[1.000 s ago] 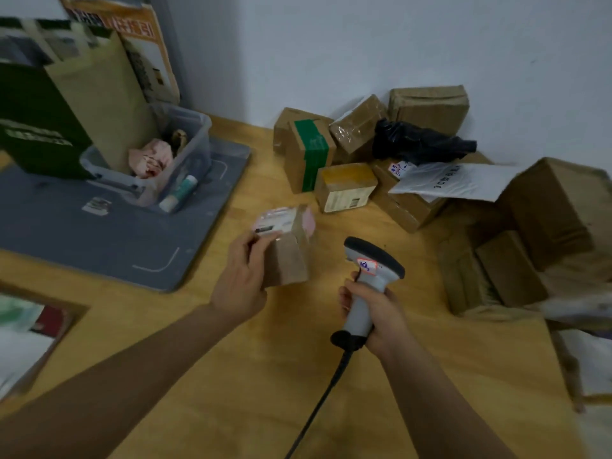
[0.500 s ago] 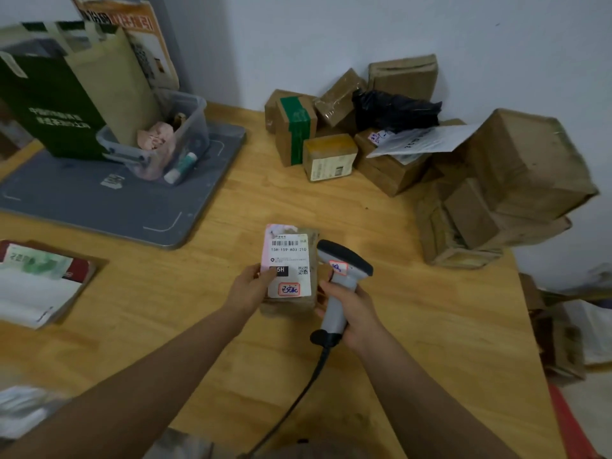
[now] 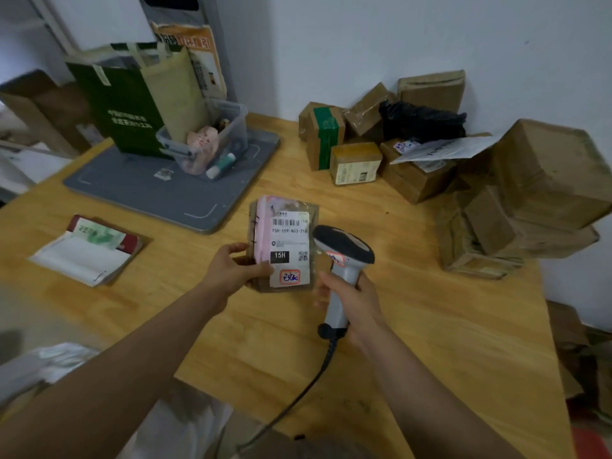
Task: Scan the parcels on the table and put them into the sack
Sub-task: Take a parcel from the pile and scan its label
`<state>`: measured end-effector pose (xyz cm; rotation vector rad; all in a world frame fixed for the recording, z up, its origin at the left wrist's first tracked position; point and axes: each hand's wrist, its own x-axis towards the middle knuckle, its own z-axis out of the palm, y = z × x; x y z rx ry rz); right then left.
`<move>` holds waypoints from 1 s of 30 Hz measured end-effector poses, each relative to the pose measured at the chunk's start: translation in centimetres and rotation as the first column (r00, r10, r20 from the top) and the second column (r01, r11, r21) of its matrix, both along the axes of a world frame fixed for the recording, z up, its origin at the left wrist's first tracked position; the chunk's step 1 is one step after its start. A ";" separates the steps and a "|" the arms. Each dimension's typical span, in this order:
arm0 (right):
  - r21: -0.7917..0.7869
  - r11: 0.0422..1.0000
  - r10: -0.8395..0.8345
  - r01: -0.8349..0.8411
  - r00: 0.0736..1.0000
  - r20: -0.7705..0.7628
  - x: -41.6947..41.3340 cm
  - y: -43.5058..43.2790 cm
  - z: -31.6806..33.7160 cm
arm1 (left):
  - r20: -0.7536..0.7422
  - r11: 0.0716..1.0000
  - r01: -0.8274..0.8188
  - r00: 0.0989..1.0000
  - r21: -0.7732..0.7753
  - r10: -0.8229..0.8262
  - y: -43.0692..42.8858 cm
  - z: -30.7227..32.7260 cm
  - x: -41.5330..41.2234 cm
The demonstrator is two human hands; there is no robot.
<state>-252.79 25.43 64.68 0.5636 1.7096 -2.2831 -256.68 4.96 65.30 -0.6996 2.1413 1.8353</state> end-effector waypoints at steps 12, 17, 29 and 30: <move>0.167 0.952 0.278 -0.257 0.953 -0.118 4.6 -3.3 3.0 | -0.149 0.979 -0.175 0.976 -0.102 0.159 -3.9 0.1 6.1; 0.195 0.936 0.319 -0.292 0.939 -0.126 5.5 -4.8 3.4 | -0.155 0.974 -0.211 0.968 -0.082 0.197 -5.5 -0.1 7.2; 0.252 0.902 0.389 -0.351 0.914 -0.120 6.0 -12.1 4.5 | -0.128 0.957 -0.284 0.953 -0.052 0.276 -11.6 -0.2 8.8; 0.251 0.901 0.391 -0.353 0.912 -0.123 6.1 -12.6 4.6 | -0.125 0.954 -0.294 0.950 -0.057 0.285 -12.0 -0.1 9.1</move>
